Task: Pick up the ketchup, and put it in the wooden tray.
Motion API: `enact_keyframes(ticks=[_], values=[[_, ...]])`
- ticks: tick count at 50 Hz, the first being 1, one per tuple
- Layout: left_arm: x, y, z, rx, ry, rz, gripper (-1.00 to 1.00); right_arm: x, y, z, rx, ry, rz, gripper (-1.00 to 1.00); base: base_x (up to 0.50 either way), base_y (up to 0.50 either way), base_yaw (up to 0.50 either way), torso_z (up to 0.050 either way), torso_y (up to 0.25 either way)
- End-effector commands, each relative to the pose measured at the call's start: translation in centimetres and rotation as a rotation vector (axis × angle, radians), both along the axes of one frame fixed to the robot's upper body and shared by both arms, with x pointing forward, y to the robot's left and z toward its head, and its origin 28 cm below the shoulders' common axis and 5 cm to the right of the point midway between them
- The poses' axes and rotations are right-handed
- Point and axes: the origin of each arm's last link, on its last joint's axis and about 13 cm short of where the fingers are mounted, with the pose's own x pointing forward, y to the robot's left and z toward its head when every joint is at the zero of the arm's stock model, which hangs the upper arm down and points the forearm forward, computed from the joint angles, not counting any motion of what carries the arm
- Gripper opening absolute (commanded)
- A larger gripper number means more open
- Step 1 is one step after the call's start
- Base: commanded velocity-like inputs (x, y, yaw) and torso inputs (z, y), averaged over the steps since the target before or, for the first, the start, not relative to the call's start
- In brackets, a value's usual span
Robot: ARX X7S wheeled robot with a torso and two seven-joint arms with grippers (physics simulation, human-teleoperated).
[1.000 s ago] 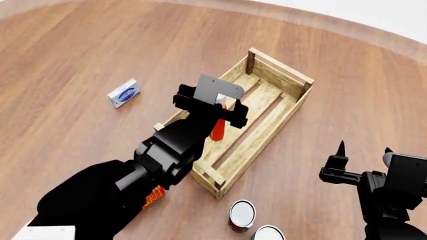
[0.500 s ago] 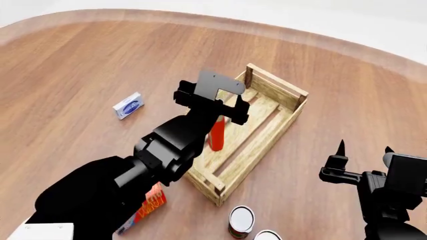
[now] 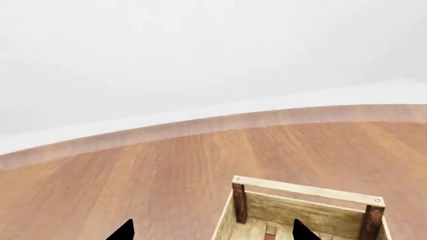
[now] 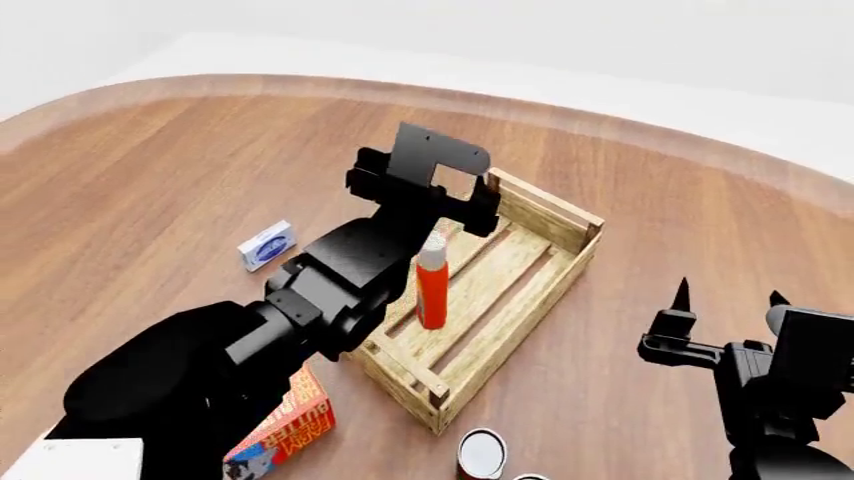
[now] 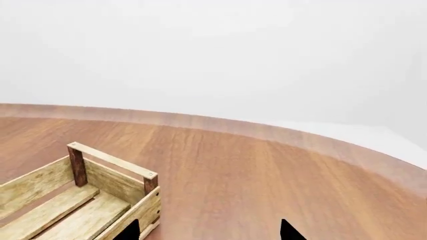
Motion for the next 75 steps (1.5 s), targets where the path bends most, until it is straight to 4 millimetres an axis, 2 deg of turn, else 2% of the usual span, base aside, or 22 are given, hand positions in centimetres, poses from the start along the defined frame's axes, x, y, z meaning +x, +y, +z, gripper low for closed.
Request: enact_keyframes(ticks=[1, 6, 8, 10, 12, 13, 15, 18, 22, 26, 31, 37, 41, 45, 61, 75], values=[[0.3, 0.0, 1.2, -0.018, -0.023, -0.003, 1.00, 0.0, 0.0, 0.0, -0.003, -0.010, 0.008, 1.00, 0.00, 0.00, 0.00, -0.011, 0.164], [0.6, 0.0, 2.2, -0.057, -0.038, -0.003, 1.00, 0.0, 0.0, 0.0, -0.004, -0.021, 0.016, 1.00, 0.00, 0.00, 0.00, -0.012, 0.166], [0.8, 0.2, 2.8, -0.076, -0.057, 0.006, 1.00, -1.4, -0.3, 0.7, 0.024, -0.030, -0.004, 1.00, 0.00, 0.00, 0.00, -0.011, 0.164], [1.0, 0.3, 3.2, -0.082, -0.092, 0.012, 1.00, -4.4, -0.7, 2.1, 0.020, -0.002, 0.057, 1.00, 0.00, 0.00, 0.00, -0.012, 0.164], [1.1, 0.5, 3.5, -0.096, -0.100, 0.021, 1.00, -4.4, -0.6, 2.6, 0.017, -0.021, 0.042, 1.00, 0.00, 0.00, 0.00, -0.012, 0.164], [1.3, 0.7, 3.7, -0.108, -0.112, 0.027, 1.00, -3.3, -0.1, 2.6, 0.007, -0.031, 0.050, 1.00, 0.00, 0.00, 0.00, -0.013, 0.168], [1.4, 1.3, 3.9, -0.125, -0.149, 0.039, 1.00, -2.4, 0.5, 2.6, -0.008, -0.049, 0.060, 1.00, 0.00, 0.00, 0.00, -0.012, 0.178], [-0.9, 3.4, 4.0, -0.151, -0.175, 0.045, 1.00, -3.0, 0.8, 2.8, -0.017, -0.089, 0.074, 1.00, 0.00, 0.00, 0.00, -0.014, 0.184], [-4.0, 5.7, 3.1, -0.151, -0.221, 0.068, 1.00, -4.4, 0.9, 3.0, -0.036, -0.105, 0.087, 1.00, 0.00, 0.00, 0.00, -0.014, 0.182], [-7.6, 8.3, 0.8, -0.146, -0.232, 0.116, 1.00, -5.1, 1.7, 3.0, -0.077, -0.086, 0.104, 1.00, 0.00, 0.00, 0.00, -0.010, 0.089], [-11.1, 10.6, -1.3, -0.156, -0.223, 0.191, 1.00, -5.2, 2.5, 2.6, -0.099, -0.067, 0.125, 1.00, 0.00, 0.00, 0.00, -0.004, 0.014], [-15.1, 12.6, -2.9, -0.182, -0.195, 0.286, 1.00, -5.6, 3.3, 2.2, -0.102, -0.063, 0.136, 1.00, 0.00, 0.00, 0.00, 0.000, 0.000], [-17.5, 13.4, -3.2, -0.217, -0.182, 0.339, 1.00, -6.4, 3.9, 1.9, -0.103, -0.060, 0.139, 1.00, 0.00, 0.00, 0.00, 0.000, 0.000], [-18.9, 14.1, -3.2, -0.250, -0.181, 0.392, 1.00, -7.2, 4.2, 1.6, -0.094, -0.059, 0.135, 1.00, 0.00, 0.00, 0.00, 0.000, 0.000], [-20.8, 15.6, -4.5, -0.306, -0.185, 0.534, 1.00, -9.6, 5.2, -0.3, -0.041, -0.043, 0.123, 1.00, 0.00, 0.00, 0.00, 0.000, 0.000], [-21.5, 15.8, -5.6, -0.312, -0.158, 0.550, 1.00, -10.4, 5.9, -1.4, 0.001, -0.047, 0.123, 1.00, 0.00, 0.00, 0.00, 0.000, 0.000]])
